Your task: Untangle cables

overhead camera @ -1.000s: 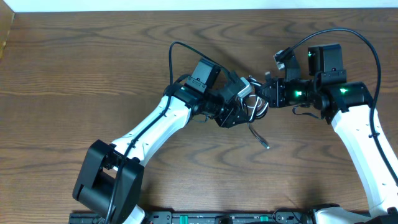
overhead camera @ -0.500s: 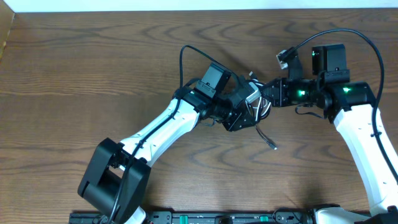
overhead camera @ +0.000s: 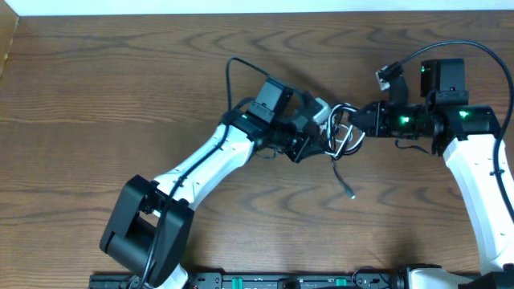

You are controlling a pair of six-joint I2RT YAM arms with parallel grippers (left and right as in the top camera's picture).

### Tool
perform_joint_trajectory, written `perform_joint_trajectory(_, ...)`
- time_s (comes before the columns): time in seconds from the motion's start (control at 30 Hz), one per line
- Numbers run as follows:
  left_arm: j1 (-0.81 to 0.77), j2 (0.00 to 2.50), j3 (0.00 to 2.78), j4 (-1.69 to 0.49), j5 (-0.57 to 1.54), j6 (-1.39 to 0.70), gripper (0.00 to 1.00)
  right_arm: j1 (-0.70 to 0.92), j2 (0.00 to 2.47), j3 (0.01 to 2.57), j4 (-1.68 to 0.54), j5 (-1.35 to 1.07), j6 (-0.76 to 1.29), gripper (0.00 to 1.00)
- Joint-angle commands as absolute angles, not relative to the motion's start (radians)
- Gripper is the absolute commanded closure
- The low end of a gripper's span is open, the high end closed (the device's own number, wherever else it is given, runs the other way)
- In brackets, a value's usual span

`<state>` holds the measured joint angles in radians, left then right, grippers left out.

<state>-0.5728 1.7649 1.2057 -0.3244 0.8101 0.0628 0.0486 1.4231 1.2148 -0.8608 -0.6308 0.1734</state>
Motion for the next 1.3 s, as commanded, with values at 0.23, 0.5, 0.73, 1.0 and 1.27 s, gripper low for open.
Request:
perform_joint_trajectory(0.23,-0.492,1.568,1.196,-0.351,0.873,0.002,0.93,0.044,1.573,1.231,-0.846,-0.453,0.24,0.99)
perform_joint_trajectory(0.5,-0.49,1.559,1.196,-0.398,0.86,0.003,0.88,0.05,1.608,1.234,-0.759,-0.747,0.14,0.99)
perform_joint_trajectory(0.73,-0.49,1.657,1.196,-0.413,0.864,0.002,0.55,0.028,1.608,1.235,-0.759,-0.936,0.086,0.99)
perform_joint_trajectory(1.0,-0.49,1.761,1.196,-0.333,0.877,0.001,0.44,0.015,1.608,1.234,-0.762,-1.002,0.069,0.99)
perform_joint_trajectory(1.27,-0.496,1.811,1.196,-0.247,0.909,-0.006,0.44,0.015,1.608,1.234,-0.767,-1.002,0.069,0.99)
